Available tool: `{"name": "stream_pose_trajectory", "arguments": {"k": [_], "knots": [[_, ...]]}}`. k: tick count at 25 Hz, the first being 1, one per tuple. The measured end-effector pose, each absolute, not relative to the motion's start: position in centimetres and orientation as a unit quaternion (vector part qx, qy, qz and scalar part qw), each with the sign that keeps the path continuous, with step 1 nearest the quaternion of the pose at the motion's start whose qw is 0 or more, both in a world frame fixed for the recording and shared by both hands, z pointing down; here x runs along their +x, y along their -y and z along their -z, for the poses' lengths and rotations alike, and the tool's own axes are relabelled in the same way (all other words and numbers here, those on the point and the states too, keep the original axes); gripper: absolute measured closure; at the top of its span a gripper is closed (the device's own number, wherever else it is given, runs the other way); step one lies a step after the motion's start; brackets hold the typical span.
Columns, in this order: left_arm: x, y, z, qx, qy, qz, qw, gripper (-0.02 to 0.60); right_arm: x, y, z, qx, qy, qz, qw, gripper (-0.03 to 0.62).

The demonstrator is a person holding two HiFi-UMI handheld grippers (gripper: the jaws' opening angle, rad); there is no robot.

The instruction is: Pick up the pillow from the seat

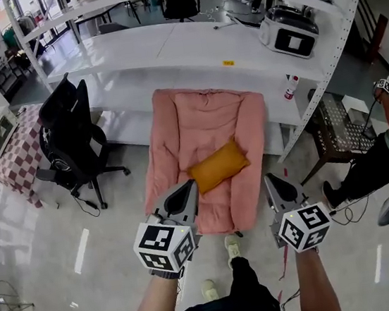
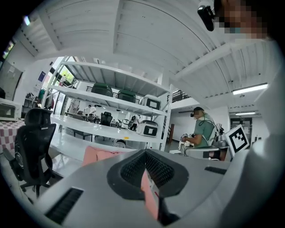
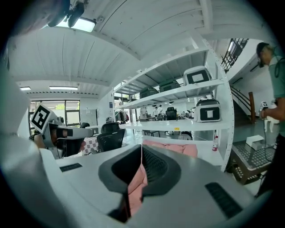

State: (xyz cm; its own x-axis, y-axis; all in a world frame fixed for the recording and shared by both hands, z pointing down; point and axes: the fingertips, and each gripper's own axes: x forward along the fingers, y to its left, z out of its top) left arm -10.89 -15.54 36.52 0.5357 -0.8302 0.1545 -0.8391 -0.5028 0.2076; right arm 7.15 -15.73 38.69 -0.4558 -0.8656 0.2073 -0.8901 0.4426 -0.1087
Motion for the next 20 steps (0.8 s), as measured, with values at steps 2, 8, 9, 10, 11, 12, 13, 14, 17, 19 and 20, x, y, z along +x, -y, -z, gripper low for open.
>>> {"name": "stream_pose_trajectory", "arguments": {"k": [2, 8, 9, 10, 11, 12, 13, 14, 17, 19, 20], "knots": [[-10.4, 17.5, -37.6, 0.863, 0.486, -0.022, 0.133, 0.575, 7.6, 18.1, -39.8, 0.514, 0.849, -0.108, 0.062, 0.589], [-9.8, 24.1, -40.1, 0.848, 0.509, -0.040, 0.141, 0.576, 8.4, 25.6, -42.6, 0.495, 0.857, -0.126, 0.076, 0.589], [-9.7, 25.2, -40.6, 0.846, 0.513, -0.043, 0.143, 0.576, 8.6, 26.8, -43.2, 0.492, 0.857, -0.130, 0.079, 0.589], [-9.5, 26.4, -41.1, 0.844, 0.515, -0.045, 0.144, 0.576, 8.9, 28.1, -43.9, 0.490, 0.857, -0.134, 0.082, 0.589], [-9.3, 27.6, -41.5, 0.843, 0.517, -0.046, 0.143, 0.576, 9.2, 29.4, -44.6, 0.488, 0.857, -0.138, 0.085, 0.589], [-9.0, 28.7, -41.9, 0.842, 0.519, -0.046, 0.143, 0.576, 9.5, 30.6, -45.4, 0.487, 0.857, -0.143, 0.089, 0.589], [-8.6, 29.9, -42.4, 0.841, 0.520, -0.046, 0.143, 0.576, 9.8, 31.8, -46.2, 0.485, 0.857, -0.148, 0.094, 0.589], [-8.2, 30.9, -43.0, 0.840, 0.521, -0.046, 0.144, 0.577, 10.2, 32.9, -47.1, 0.482, 0.857, -0.153, 0.101, 0.589], [-7.0, 33.6, -45.2, 0.837, 0.523, -0.050, 0.150, 0.576, 11.3, 35.5, -50.3, 0.475, 0.855, -0.168, 0.122, 0.589], [-6.3, 35.2, -46.7, 0.836, 0.525, -0.057, 0.151, 0.577, 12.0, 37.1, -52.5, 0.470, 0.854, -0.179, 0.135, 0.589], [-5.9, 36.0, -47.5, 0.835, 0.526, -0.061, 0.151, 0.575, 12.3, 37.9, -53.6, 0.468, 0.852, -0.185, 0.141, 0.589]]}}
